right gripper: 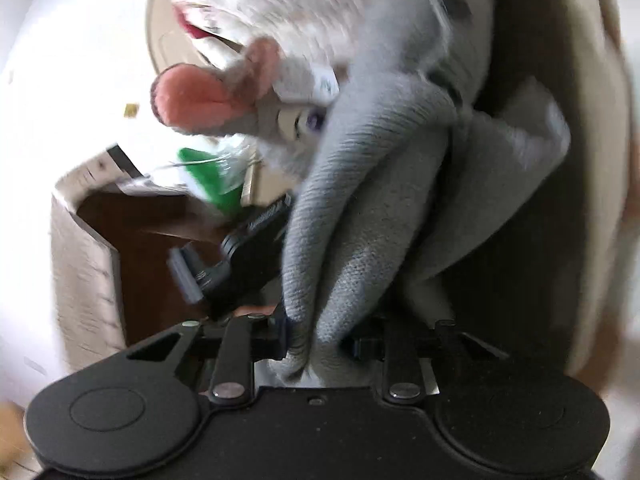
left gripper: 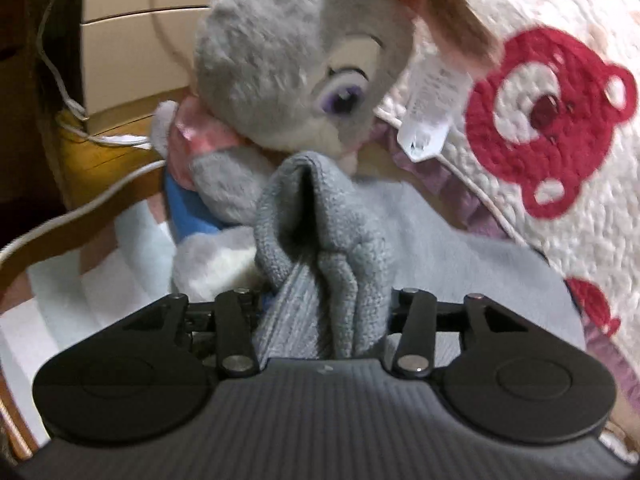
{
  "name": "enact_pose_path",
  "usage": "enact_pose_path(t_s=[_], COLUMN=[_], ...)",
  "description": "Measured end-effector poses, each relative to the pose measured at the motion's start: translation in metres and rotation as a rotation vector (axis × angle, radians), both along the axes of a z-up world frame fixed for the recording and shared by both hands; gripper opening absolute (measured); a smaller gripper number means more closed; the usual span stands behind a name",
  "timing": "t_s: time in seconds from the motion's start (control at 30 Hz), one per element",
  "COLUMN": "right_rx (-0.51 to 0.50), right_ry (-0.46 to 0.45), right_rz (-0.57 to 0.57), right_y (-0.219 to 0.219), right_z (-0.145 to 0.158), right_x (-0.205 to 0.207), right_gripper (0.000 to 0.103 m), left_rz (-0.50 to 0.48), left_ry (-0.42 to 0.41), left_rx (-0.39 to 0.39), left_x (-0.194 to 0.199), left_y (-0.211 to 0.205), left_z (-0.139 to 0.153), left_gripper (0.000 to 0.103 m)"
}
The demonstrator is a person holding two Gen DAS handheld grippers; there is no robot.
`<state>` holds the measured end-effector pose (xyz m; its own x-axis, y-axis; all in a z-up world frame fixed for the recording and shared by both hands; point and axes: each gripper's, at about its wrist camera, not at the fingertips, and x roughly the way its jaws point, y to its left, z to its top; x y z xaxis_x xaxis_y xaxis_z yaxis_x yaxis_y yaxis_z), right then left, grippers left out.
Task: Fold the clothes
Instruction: 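Carry the sweater with both grippers toward the clothes stack by the bunny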
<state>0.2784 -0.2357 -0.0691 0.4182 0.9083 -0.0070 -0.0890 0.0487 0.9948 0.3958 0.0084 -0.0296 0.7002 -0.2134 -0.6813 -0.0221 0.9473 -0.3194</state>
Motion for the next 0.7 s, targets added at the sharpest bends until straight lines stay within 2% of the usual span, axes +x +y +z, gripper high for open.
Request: enact_pose_path(t_s=[0.07,0.1,0.13,0.17,0.2,0.27,0.4,0.5,0.6,0.7], right_rx=[0.035,0.051,0.044,0.000,-0.064,-0.194,-0.430,-0.467,-0.532,-0.664], right_ry=[0.065,0.125,0.172,0.177,0.141,0.035,-0.236,-0.335,-0.429,-0.520], right_rz=[-0.019,-0.017,-0.010,-0.011,-0.013,-0.025,-0.061,-0.050,-0.153,-0.257], right_y=[0.009,0.015,0.019,0.021,0.020,0.015,0.003,-0.008,-0.032,-0.053], right_z=[-0.018,-0.031,-0.044,-0.050,-0.050,-0.038,0.004,0.025,0.034,0.037], right_x=[-0.003,-0.005,-0.009,-0.013,-0.016,-0.024,-0.039,-0.043,-0.046,-0.054], right_gripper=[0.033,0.037,0.038,0.039,0.040,0.041,0.042,0.042,0.042,0.042], left_rz=[0.009,0.014,0.009,0.002,-0.005,-0.012,0.018,-0.032,-0.123,-0.187], left_ry=[-0.002,-0.002,-0.005,-0.008,-0.012,-0.034,-0.193,-0.340,-0.396,-0.422], left_rx=[0.018,0.026,0.056,0.090,0.123,0.125,0.137,0.178,0.243,0.284], left_x=[-0.006,-0.010,-0.016,-0.023,-0.030,-0.049,-0.116,-0.180,-0.220,-0.238], left_y=[0.001,0.002,0.002,0.003,0.003,0.010,0.014,0.004,-0.020,-0.049], left_z=[-0.001,-0.001,-0.007,-0.015,-0.022,-0.034,-0.033,-0.027,-0.031,-0.042], left_gripper=[0.046,0.047,0.047,0.048,0.049,0.050,0.051,0.059,0.063,0.077])
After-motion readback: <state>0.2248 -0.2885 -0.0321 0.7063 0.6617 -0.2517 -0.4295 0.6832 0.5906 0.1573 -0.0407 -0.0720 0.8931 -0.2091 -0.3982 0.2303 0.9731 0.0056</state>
